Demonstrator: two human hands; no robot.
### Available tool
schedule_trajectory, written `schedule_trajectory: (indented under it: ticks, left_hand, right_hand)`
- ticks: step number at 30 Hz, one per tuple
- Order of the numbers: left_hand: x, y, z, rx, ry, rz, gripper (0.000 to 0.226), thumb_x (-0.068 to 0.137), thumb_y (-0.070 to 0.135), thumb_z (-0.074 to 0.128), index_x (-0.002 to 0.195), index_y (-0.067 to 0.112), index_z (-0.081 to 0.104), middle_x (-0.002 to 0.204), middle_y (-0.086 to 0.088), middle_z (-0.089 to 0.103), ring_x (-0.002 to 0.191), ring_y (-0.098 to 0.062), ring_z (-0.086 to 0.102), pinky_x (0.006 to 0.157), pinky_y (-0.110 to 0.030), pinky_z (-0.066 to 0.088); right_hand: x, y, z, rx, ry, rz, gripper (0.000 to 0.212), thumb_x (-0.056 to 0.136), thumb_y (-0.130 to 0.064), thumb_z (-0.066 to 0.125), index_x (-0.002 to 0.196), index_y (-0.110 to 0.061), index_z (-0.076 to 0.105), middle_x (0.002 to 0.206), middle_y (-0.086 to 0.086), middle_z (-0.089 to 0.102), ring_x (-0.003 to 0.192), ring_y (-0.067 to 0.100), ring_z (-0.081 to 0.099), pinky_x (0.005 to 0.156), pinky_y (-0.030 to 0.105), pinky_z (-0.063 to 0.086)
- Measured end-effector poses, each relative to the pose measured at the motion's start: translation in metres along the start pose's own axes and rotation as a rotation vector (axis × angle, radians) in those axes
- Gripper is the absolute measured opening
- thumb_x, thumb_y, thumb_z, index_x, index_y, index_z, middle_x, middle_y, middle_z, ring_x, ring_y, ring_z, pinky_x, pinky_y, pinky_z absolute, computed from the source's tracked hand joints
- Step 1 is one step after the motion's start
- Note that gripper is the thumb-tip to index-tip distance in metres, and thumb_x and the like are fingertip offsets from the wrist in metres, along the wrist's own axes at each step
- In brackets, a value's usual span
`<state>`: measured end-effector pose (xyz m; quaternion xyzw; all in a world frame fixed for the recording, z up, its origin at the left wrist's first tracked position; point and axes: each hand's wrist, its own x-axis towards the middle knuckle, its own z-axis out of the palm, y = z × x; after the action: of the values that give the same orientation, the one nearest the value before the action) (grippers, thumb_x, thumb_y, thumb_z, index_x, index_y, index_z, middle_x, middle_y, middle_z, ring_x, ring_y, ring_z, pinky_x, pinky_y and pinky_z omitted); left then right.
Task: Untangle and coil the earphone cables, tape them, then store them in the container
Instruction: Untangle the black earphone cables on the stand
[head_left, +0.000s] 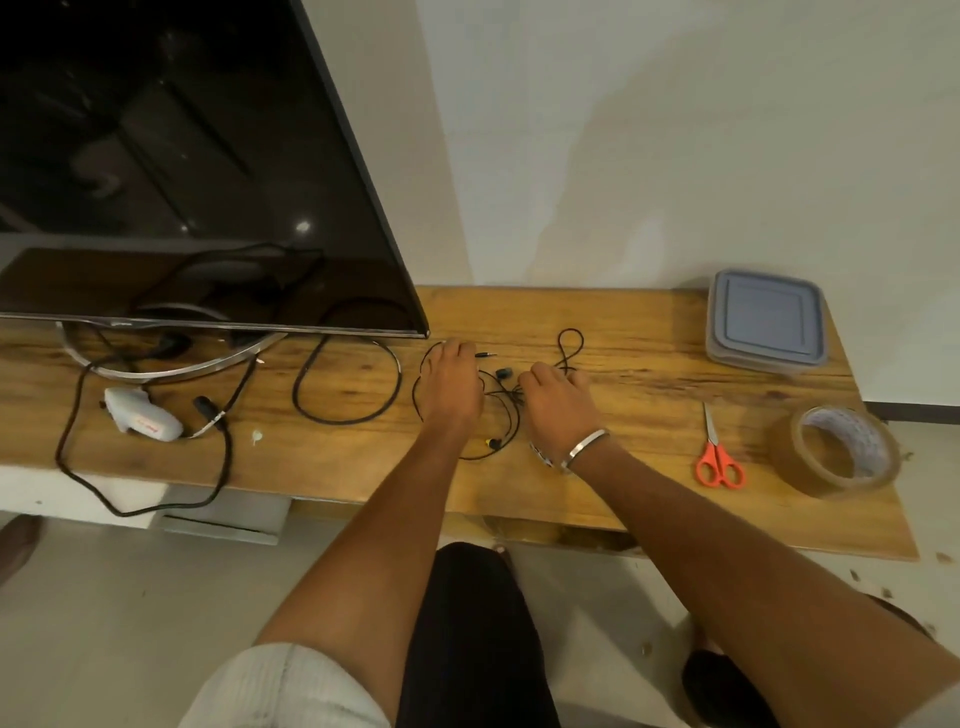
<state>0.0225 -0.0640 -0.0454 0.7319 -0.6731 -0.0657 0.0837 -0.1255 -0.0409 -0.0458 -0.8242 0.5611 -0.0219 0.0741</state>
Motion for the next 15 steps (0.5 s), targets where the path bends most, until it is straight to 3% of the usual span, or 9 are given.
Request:
schedule_trajectory:
  ticks: [15]
  left_hand:
    - [0.021, -0.005, 0.013, -0.002, 0.096, 0.083, 0.029, 0.092, 0.005, 0.052, 0.114, 0.02, 0.064, 0.12, 0.0, 0.059, 0.118, -0.02, 0.047, 0.092, -0.031, 0.028]
  right_hand:
    - [0.018, 0.007, 0.013, 0.068, 0.112, -0.019, 0.03, 0.089, -0.011, 0.044, 0.117, -0.016, 0.053, 0.112, 0.004, 0.055, 0.103, 0.025, 0.053, 0.085, 0.04, 0.033]
